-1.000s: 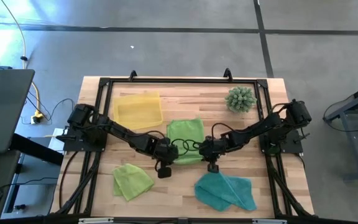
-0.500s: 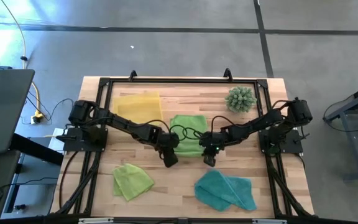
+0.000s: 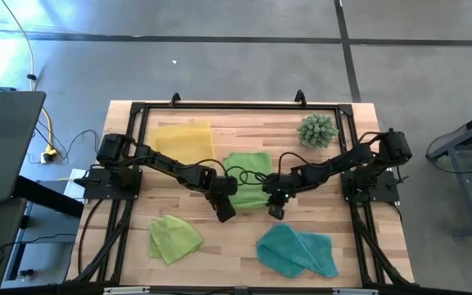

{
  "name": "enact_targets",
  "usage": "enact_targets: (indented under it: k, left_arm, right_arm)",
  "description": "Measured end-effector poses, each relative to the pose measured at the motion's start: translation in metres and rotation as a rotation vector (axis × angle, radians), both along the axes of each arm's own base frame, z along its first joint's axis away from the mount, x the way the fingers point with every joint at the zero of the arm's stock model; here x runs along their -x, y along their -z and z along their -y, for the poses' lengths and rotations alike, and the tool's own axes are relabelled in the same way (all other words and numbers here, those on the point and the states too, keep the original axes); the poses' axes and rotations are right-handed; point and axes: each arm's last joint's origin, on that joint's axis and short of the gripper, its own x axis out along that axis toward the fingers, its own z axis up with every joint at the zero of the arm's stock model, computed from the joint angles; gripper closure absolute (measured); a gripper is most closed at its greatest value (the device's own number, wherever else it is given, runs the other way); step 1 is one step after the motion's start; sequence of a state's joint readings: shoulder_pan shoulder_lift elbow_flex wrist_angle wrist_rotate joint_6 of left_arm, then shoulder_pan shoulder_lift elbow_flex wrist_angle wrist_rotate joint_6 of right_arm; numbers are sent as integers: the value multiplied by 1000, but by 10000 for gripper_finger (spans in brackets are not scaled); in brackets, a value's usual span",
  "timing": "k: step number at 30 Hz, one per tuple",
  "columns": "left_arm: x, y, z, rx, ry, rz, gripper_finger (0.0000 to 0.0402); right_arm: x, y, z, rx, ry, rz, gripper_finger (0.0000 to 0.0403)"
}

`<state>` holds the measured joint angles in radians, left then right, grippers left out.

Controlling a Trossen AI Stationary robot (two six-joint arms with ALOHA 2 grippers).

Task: Roll microfiber towels into tight, uniform cylinder then place into a basket
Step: Roll the green microfiber towel

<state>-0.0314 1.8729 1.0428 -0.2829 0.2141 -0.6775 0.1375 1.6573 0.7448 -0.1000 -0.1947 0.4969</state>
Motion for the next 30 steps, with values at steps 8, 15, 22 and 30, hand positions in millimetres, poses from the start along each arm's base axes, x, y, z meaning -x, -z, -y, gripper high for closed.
enact_targets:
  k: [8, 15, 22, 30]
  left_arm:
    - [-2, -3, 8, 112, 0, 22, 397]
    - [2, 3, -2, 47, -117, -58, 386]
    - [0, 8, -2, 43, -120, -59, 388]
    - [-1, 8, 14, 233, -53, -69, 388]
  right_arm:
    - [0, -1, -2, -58, -36, 1, 400]
    - [-1, 0, 5, 4, 67, -7, 400]
    - [0, 0, 5, 29, 54, -10, 387]
    - [-1, -2, 0, -110, -34, -4, 381]
